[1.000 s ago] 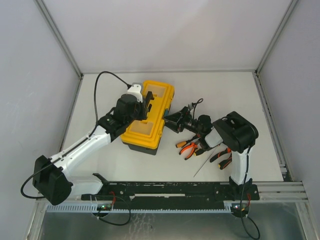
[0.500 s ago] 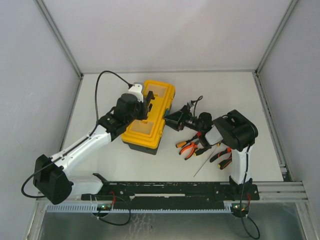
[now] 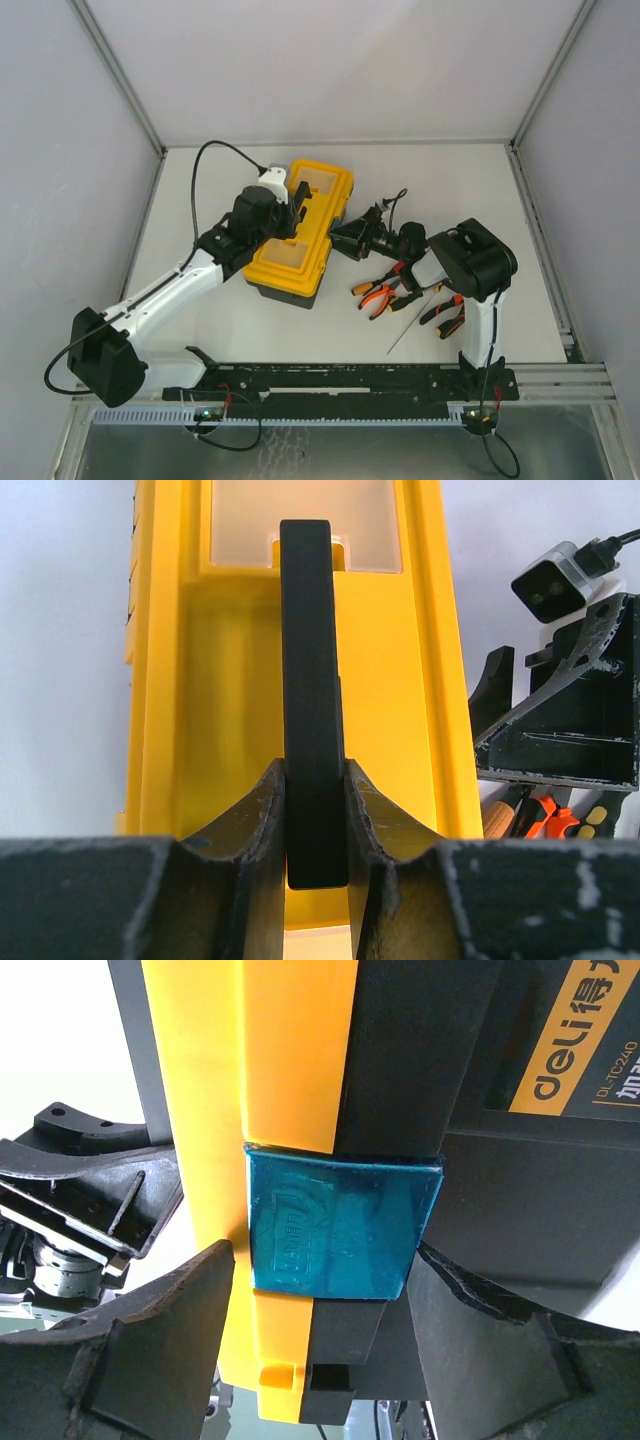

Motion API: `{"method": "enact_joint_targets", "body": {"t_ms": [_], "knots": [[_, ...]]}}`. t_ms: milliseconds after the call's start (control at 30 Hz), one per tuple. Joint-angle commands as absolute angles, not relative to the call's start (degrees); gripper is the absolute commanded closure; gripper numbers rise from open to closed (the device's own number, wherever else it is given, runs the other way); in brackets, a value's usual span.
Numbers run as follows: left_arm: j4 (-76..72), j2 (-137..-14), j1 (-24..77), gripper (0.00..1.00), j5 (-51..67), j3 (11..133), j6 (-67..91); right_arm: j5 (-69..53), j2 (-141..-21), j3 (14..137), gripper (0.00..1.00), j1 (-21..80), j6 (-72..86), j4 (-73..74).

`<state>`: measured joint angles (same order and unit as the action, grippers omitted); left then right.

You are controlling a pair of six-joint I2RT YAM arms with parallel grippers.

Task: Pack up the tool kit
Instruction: Open the toolbox at the center of the board.

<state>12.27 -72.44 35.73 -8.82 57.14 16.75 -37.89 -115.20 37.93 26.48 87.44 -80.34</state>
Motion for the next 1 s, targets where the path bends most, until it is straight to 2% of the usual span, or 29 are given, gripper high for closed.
{"method": "enact_joint_targets", "body": {"t_ms": [0, 133, 267, 333, 433, 767, 967], "knots": [[18.1, -75.0, 38.0, 1.0, 5.8, 57.3, 16.5, -34.8, -114.3, 41.7, 0.32, 26.5, 89.2, -86.3], [18.1, -75.1, 38.0, 1.0, 6.0, 57.2, 16.5, -34.4, -114.7, 42.6, 0.43, 26.8, 89.8, -86.3], [18.1, -75.1, 38.0, 1.0, 6.5, 57.1, 16.4, -34.7, -114.5, 43.0, 0.67, 26.7, 90.0, -86.3], [18.1, -75.2, 38.0, 1.0, 6.5, 57.2, 16.3, -35.2, -113.9, 42.9, 0.85, 26.8, 89.9, -86.3], [18.1, -75.4, 38.0, 1.0, 6.7, 57.3, 16.3, -35.2, -112.9, 42.5, 1.0, 26.9, 89.6, -86.3], [20.8, -76.9, 38.0, 1.0, 1.6, 58.5, 16.8, -32.9, -109.0, 38.7, 1.0, 26.6, 86.2, -85.0], [21.5, -77.1, 38.0, 1.0, 0.0, 58.5, 16.9, -32.1, -101.7, 38.4, 1.0, 27.0, 78.8, -72.8]]}}
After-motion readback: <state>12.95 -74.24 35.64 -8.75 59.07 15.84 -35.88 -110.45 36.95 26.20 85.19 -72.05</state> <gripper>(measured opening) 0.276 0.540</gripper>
